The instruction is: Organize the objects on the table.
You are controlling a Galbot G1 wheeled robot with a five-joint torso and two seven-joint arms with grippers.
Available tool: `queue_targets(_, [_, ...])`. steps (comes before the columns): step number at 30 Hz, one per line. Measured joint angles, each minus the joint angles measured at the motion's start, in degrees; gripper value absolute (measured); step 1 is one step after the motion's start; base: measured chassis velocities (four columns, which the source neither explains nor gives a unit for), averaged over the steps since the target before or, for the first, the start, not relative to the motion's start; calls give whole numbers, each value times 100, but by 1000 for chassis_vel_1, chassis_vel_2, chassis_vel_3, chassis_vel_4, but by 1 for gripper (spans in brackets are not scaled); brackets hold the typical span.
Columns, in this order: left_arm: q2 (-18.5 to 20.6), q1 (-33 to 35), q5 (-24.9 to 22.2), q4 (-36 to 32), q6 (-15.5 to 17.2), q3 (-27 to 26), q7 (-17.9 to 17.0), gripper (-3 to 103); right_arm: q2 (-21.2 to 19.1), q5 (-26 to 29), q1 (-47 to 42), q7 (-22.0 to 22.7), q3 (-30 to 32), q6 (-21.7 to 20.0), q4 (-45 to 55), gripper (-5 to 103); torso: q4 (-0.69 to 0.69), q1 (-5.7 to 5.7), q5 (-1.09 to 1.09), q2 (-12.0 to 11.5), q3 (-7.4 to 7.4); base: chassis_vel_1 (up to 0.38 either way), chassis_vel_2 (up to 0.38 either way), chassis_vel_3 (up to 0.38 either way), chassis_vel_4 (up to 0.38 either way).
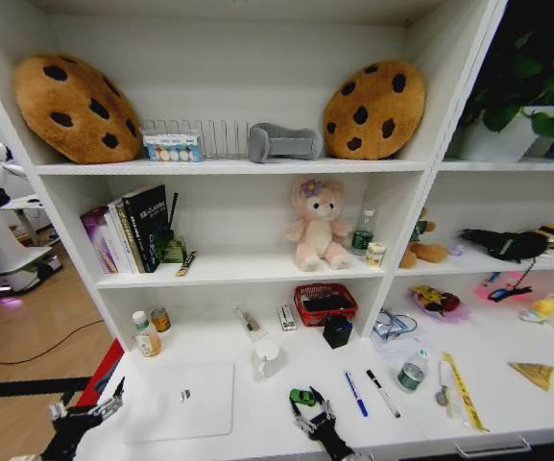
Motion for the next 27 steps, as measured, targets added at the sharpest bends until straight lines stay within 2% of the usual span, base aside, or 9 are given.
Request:
queue_targets(7, [-23, 8, 14, 7, -29, 15, 3, 100, -46, -26, -153, -3, 32, -19, 297, 71, 0, 0, 0, 0, 0, 0, 0, 0, 0])
queue_targets(8, [-28, -4, 22, 23, -33, 27, 3, 100, -107, -75, -255, -12, 49, -19, 487, 61, 0, 0, 0, 0, 0, 0, 0, 0, 0])
queue_targets(12, [-45, -37, 20, 22, -35, 47, 3, 100, -245, -39, -487, -18, 140, -52, 937, 44, -1, 0, -1, 0, 0, 0, 0, 0, 0])
queue_targets(14, [-48, -43, 15, 17, -35, 53, 3, 100, -270, -16, -526, -18, 161, -70, 1028, 44, -1, 0, -1, 0, 0, 0, 0, 0, 0])
queue_targets(15, [-50, -49, 14, 8, -35, 64, 2, 100, -310, -2, -594, -19, 206, -90, 1165, 34, 0, 0, -1, 0, 0, 0, 0, 0, 0])
queue_targets(17, [-51, -54, 14, 5, -35, 70, 2, 100, -318, -17, -606, -19, 225, -90, 1180, 34, 0, 0, -1, 0, 0, 0, 0, 0, 0])
queue_targets(19, [-57, -60, 16, -7, -35, 76, 2, 100, -311, -42, -609, -16, 247, -84, 1141, 17, 0, 0, -1, 0, 0, 0, 0, 0, 0])
queue_targets(23, [-51, -29, 13, -33, -37, 56, 2, 100, -285, -43, -582, -5, 242, -80, 1107, 5, 0, 0, -1, 0, 0, 0, 0, 0, 0])
queue_targets(27, [-44, -23, 13, -33, -42, 46, 2, 100, -264, -37, -459, 44, 204, -105, 1005, 14, 0, 0, 0, -1, 0, 0, 0, 0, 0])
